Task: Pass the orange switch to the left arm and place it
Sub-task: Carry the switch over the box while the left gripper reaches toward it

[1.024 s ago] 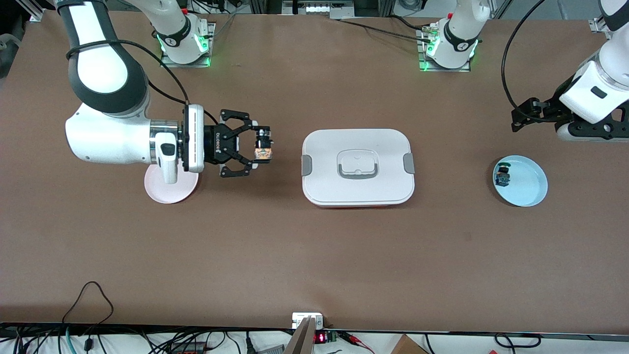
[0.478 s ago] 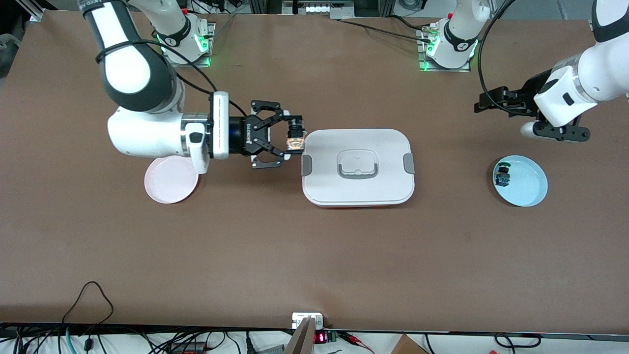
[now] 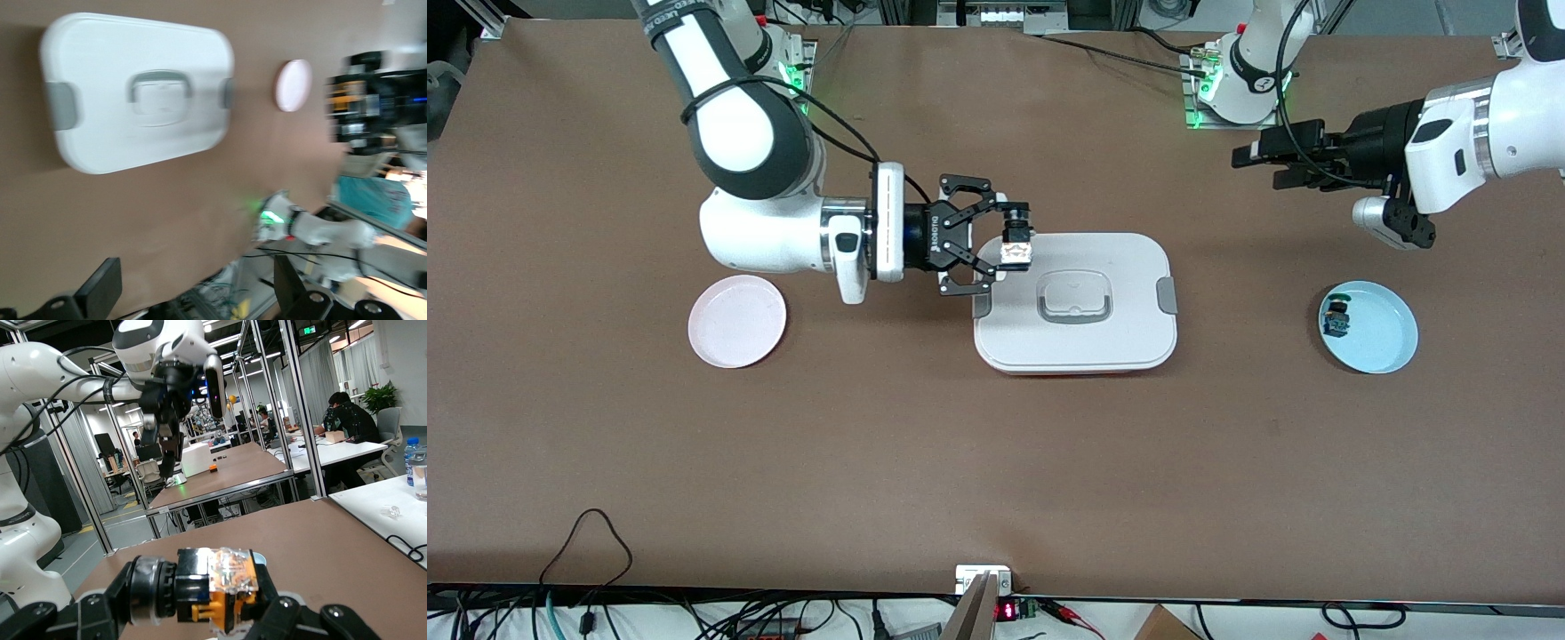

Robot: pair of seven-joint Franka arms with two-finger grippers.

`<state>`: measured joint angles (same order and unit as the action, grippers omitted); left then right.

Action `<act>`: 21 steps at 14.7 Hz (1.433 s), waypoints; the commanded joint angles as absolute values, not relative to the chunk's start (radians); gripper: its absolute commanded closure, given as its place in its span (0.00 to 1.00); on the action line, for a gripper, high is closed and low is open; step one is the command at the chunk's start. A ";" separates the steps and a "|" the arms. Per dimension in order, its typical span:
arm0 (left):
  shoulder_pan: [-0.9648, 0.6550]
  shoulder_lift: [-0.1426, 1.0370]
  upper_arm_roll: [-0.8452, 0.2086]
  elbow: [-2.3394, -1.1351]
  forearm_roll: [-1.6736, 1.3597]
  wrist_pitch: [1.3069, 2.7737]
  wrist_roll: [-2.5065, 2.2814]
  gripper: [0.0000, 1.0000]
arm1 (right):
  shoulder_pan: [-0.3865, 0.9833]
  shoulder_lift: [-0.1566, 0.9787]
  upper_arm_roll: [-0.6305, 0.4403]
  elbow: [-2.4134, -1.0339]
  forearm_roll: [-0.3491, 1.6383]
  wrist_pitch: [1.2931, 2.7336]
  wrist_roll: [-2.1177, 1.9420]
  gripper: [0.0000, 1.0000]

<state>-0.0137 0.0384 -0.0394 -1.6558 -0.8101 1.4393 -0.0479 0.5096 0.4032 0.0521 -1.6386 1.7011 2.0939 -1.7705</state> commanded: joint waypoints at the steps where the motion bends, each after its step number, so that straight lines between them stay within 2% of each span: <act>1: -0.011 0.070 -0.046 -1.660 -0.955 1.506 0.029 0.00 | 0.548 0.423 0.046 -1.586 1.744 2.150 -1.784 1.00; 3: -0.014 0.100 -0.048 -1.681 -1.055 1.545 0.052 0.00 | 0.561 0.426 0.046 -1.572 1.749 2.177 -1.786 1.00; 7: -0.049 0.117 -0.064 -1.833 -1.340 1.712 0.228 0.00 | 0.568 0.426 0.046 -1.557 1.750 2.183 -1.784 1.00; 10: -0.049 0.120 -0.135 -1.897 -1.509 1.837 0.323 0.00 | 0.575 0.426 0.046 -1.554 1.769 2.186 -1.784 1.00; 18: -0.049 0.153 -0.255 -1.933 -1.647 1.911 0.333 0.00 | 0.601 0.434 0.044 -1.551 1.759 2.184 -1.763 1.00; 21: -0.049 0.146 -0.261 -1.948 -1.647 1.922 0.333 0.00 | 0.604 0.434 0.044 -1.551 1.759 2.192 -1.761 1.00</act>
